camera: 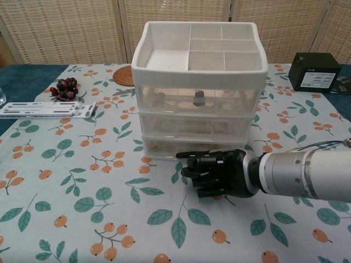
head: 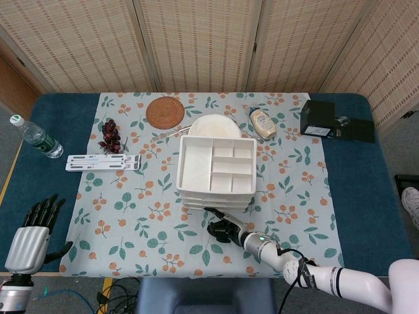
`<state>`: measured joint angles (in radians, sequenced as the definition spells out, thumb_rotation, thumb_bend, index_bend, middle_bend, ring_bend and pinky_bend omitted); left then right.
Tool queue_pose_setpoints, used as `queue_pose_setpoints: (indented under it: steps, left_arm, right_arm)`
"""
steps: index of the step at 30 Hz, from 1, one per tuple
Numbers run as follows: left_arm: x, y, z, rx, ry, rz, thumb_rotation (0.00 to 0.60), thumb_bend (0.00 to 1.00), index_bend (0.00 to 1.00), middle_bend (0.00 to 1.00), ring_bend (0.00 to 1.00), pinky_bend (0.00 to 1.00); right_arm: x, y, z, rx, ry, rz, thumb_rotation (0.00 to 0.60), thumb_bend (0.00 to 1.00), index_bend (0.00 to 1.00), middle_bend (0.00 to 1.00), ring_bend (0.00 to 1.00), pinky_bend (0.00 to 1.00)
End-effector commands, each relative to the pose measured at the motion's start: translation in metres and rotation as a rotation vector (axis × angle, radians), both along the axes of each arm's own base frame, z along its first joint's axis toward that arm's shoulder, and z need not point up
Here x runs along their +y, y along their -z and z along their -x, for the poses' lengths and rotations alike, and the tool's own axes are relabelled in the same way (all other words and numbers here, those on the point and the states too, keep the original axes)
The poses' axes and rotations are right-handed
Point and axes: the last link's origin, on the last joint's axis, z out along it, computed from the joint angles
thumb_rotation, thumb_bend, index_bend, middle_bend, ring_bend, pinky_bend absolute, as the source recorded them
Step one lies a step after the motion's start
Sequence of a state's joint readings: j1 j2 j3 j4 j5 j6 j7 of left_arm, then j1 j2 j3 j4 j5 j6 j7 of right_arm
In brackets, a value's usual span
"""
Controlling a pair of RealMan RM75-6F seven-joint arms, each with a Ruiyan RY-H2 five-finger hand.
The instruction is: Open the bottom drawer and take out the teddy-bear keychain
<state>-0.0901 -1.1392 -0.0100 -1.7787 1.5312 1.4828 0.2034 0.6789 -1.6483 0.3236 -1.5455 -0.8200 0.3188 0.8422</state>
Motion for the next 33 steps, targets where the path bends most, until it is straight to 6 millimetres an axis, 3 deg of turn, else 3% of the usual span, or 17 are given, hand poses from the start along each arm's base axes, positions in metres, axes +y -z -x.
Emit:
queue_pose_setpoints:
  steps: [1,15,33]
  left_arm:
    - [0.0,0.0,0.0,0.0,0.001,0.0,0.6,0.2,0.05,0.0,0.01,0.07]
    - [-0.002,-0.003,0.001,0.004,-0.009,-0.007,0.6,0.2,0.05,0.0,0.01,0.07]
    - [-0.004,-0.006,0.004,0.017,-0.022,-0.015,0.6,0.2,0.05,0.0,0.01,0.07]
  right_arm:
    - [-0.001,0.001,-0.001,0.0,0.0,0.002,0.6,0.77,0.0,0.83,1.0,1.0]
    - [-0.009,0.005,-0.006,0.035,-0.044,0.004,0.6,0.77,0.01,0.83,1.0,1.0]
    - [-0.009,0.013,-0.01,0.051,-0.063,-0.011,0.6,0.77,0.16,0.83,1.0,1.0]
